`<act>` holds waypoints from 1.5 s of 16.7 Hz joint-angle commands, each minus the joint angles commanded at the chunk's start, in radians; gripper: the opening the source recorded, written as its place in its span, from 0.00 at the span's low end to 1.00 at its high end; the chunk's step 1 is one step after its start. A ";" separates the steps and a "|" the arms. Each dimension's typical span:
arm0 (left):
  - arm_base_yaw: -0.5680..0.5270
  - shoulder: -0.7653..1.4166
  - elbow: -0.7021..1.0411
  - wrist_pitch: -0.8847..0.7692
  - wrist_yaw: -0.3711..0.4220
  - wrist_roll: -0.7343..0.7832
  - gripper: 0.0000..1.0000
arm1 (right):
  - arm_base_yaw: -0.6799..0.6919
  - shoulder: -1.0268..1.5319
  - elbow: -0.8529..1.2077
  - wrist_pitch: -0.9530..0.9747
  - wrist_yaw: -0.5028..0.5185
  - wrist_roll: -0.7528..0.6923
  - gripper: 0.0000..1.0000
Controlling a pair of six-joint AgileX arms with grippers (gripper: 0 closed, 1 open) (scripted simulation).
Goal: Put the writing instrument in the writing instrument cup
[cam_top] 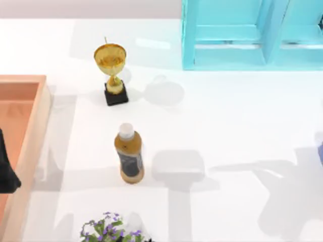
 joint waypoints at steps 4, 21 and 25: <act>0.000 0.000 0.000 0.000 0.000 0.000 1.00 | 0.010 0.038 -0.004 0.043 0.068 -0.009 0.00; 0.000 0.000 0.000 0.000 0.000 0.000 1.00 | 0.016 0.011 0.028 -0.134 0.012 -0.116 0.53; 0.000 0.000 0.000 0.000 0.000 0.000 1.00 | 0.016 0.011 0.028 -0.134 0.012 -0.116 0.83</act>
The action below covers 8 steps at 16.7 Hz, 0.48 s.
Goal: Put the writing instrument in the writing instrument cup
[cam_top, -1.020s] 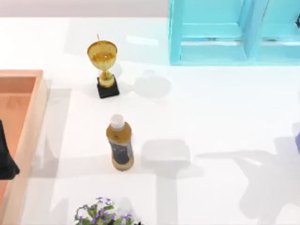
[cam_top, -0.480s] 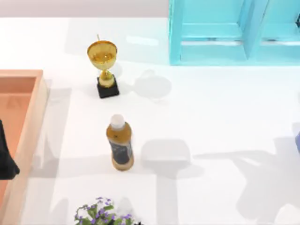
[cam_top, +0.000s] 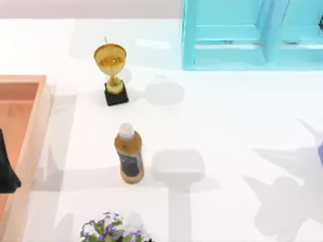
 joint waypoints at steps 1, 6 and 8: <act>0.000 0.000 0.000 0.000 0.000 0.000 1.00 | 0.000 0.000 0.000 0.000 0.000 0.000 0.90; 0.000 0.000 0.000 0.000 0.000 0.000 1.00 | 0.000 0.000 0.000 0.000 0.000 0.000 1.00; 0.000 0.000 0.000 0.000 0.000 0.000 1.00 | 0.000 0.000 0.000 0.000 0.000 0.000 1.00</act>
